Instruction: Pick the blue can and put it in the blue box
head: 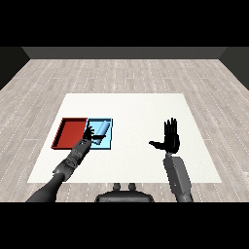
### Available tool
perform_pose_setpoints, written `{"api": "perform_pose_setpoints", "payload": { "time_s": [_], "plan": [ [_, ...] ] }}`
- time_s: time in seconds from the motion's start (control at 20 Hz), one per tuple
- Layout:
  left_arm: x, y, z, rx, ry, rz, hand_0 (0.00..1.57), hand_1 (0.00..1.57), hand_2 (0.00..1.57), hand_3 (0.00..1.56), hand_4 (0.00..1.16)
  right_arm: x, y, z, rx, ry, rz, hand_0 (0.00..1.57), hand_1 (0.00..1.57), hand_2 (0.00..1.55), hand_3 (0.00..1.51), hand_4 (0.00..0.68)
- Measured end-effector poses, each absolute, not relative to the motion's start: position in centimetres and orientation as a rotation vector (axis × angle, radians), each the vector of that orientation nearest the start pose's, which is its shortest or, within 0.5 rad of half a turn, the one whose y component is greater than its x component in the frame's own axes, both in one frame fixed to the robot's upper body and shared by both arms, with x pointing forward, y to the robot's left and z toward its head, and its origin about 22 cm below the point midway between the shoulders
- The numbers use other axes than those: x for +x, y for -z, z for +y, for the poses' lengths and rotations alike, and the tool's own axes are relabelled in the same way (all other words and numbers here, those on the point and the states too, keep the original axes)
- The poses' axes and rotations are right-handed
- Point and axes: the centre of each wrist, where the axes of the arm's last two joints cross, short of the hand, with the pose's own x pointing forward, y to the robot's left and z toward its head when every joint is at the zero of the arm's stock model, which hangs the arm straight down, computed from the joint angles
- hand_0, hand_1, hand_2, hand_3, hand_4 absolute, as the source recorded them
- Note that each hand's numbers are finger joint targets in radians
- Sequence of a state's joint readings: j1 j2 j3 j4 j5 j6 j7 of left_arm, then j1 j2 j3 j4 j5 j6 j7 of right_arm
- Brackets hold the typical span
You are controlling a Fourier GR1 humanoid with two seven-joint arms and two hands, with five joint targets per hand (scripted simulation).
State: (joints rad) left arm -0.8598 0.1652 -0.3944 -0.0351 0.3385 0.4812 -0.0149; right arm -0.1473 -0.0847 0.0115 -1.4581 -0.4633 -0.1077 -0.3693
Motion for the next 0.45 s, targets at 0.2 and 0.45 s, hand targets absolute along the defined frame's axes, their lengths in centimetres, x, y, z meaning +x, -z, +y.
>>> {"api": "perform_pose_setpoints", "payload": {
  "time_s": [0.2,0.45],
  "plan": [
    [37.3,6.8,23.2,0.626,0.162,-0.93,0.0,0.0,0.0,0.0,0.0,27.2,-1.2,-22.9,0.217,0.389,-1.902,0.0,0.0,0.0,0.0,0.0],
    [37.8,6.0,23.1,0.604,0.092,-1.128,0.0,0.0,0.0,0.0,0.0,27.2,-1.8,-22.4,0.225,0.372,-1.909,0.0,0.0,0.0,0.0,0.0]
  ]
}}
